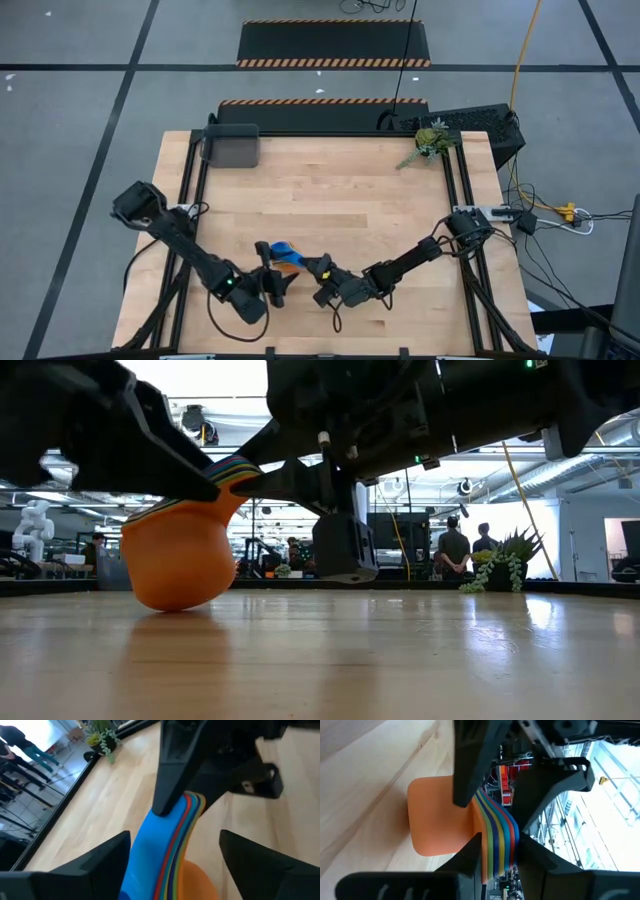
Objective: Nest measuring cups in basket
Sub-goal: Put the stacked measuring cups into the black bin
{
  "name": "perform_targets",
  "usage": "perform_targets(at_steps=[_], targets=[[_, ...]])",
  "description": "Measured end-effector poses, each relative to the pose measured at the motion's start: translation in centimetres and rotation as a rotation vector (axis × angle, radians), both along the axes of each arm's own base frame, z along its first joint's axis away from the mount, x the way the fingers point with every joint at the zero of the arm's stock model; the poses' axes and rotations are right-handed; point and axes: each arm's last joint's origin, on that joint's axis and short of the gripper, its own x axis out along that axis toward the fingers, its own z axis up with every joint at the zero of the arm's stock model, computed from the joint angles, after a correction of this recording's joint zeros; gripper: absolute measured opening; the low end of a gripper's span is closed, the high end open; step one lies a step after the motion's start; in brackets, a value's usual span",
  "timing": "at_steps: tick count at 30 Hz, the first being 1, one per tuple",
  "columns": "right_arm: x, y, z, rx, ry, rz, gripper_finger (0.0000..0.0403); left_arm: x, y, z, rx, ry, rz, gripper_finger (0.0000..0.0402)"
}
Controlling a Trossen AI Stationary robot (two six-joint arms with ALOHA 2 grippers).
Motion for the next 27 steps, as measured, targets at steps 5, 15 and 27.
perform_targets(at_steps=[5,15,27], targets=[[0.0,0.0,0.0,0.009,-0.004,-0.003,0.0072,0.5,0.6,-0.8,0.025,0.014,0.037,0.0264],[0.0,-0.1,0.1,0.046,-0.034,-0.039,0.0072,0.8,1.4,-0.9,0.059,0.032,0.066,0.0153],[0.0,-0.2,0.1,0.036,-0.033,-0.055,0.0115,0.7,1.3,-0.9,0.026,0.04,0.06,0.0093]])
